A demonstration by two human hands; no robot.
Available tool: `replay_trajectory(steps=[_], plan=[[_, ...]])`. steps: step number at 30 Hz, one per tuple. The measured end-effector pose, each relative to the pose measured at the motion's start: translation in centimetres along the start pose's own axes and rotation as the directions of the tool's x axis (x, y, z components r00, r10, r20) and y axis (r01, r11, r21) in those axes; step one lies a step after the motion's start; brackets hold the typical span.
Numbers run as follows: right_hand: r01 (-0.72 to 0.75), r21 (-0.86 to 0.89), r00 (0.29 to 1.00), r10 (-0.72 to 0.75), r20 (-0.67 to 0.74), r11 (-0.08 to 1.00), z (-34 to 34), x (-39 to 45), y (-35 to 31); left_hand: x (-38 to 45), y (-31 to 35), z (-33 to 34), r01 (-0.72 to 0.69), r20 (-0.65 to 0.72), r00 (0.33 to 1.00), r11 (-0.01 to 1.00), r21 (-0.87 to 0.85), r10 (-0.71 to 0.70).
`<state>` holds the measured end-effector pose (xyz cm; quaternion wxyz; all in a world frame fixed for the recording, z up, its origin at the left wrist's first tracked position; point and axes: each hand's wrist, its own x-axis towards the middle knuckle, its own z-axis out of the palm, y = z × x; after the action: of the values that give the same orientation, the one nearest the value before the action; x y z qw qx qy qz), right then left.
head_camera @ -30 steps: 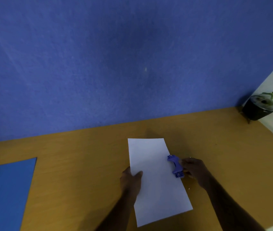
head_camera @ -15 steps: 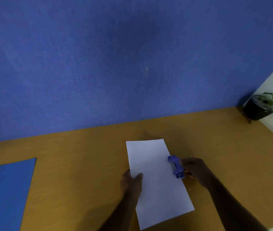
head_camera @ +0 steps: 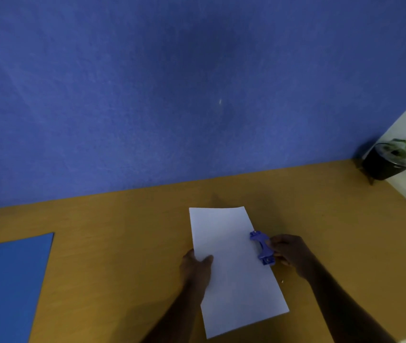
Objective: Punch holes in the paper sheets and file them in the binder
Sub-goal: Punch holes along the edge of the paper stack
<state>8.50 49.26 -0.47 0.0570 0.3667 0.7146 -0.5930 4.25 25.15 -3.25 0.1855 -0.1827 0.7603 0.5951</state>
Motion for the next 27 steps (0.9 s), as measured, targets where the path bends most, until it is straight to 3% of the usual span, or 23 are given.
replay_trajectory(steps=[14,20,27], plan=[[0.029,0.017,0.999,-0.029,-0.02,0.999,0.1,-0.2,0.2,-0.6,-0.3,1.2,0.047,0.042,0.998,0.998,-0.043,-0.045],[0.004,-0.005,0.999,-0.004,-0.041,1.0,0.1,-0.1,0.2,0.0,-0.3,0.2,-0.01,-0.028,1.0,1.0,0.025,0.011],[-0.009,-0.005,1.0,0.009,-0.025,1.0,0.2,-0.3,-0.2,0.1,-0.3,-0.2,-0.024,-0.006,1.0,0.999,-0.021,0.024]])
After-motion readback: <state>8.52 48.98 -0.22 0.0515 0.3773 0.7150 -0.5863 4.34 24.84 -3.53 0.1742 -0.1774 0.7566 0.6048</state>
